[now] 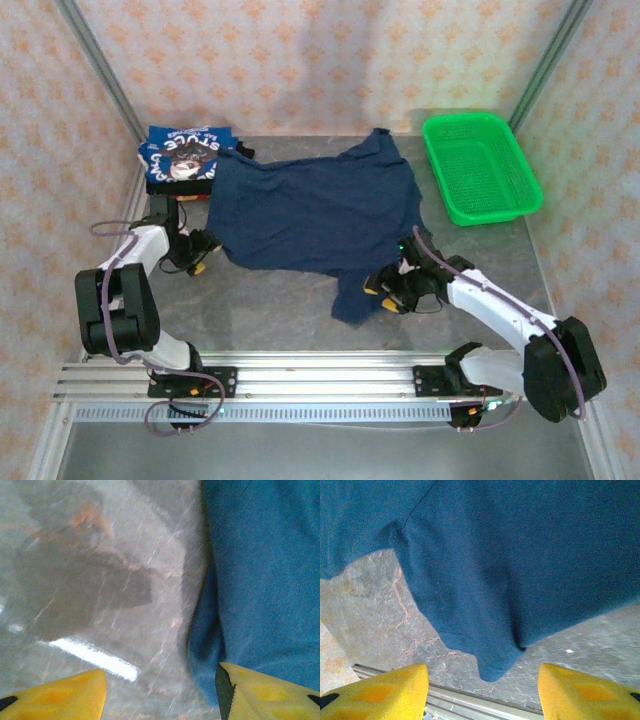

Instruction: Fold and stack the t-shirts

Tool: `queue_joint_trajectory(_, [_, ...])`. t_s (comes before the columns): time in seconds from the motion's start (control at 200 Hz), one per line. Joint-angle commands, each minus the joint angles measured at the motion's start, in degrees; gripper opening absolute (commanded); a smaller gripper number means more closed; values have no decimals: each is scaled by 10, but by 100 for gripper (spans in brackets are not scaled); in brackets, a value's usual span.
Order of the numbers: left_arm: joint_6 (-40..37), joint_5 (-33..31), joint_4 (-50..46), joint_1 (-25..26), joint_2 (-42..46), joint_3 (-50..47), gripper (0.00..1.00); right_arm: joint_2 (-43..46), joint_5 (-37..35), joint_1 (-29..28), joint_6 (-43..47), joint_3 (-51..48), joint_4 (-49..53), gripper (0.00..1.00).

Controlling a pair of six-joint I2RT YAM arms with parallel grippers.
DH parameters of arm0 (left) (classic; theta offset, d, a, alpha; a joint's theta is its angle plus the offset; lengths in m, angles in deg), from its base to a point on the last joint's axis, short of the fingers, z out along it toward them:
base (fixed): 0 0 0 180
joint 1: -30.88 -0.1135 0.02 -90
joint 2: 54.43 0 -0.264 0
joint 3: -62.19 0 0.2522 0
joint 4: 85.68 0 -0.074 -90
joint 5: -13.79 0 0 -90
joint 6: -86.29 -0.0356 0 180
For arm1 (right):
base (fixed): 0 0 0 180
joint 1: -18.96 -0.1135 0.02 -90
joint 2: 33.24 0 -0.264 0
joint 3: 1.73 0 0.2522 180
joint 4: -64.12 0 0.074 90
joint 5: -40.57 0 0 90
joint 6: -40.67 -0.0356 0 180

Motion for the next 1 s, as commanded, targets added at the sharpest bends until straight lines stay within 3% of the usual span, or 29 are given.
queue_joint_trajectory(0.0, [26,25,97,10,-17,-11,60,-34,-12,-29,-20,5,-25,56])
queue_joint_trajectory(0.23, [59,25,184,38,-62,-1,60,-11,-119,-40,-43,-5,55,53])
queue_joint_trajectory(0.686, [60,0,224,57,-181,77,38,-39,-228,-18,-48,-14,46,48])
queue_joint_trajectory(0.866, [44,-16,193,69,-195,87,19,-97,-272,6,-19,14,38,34])
queue_joint_trajectory(0.996, [24,-26,160,69,-173,76,8,-132,-273,18,-4,42,31,17])
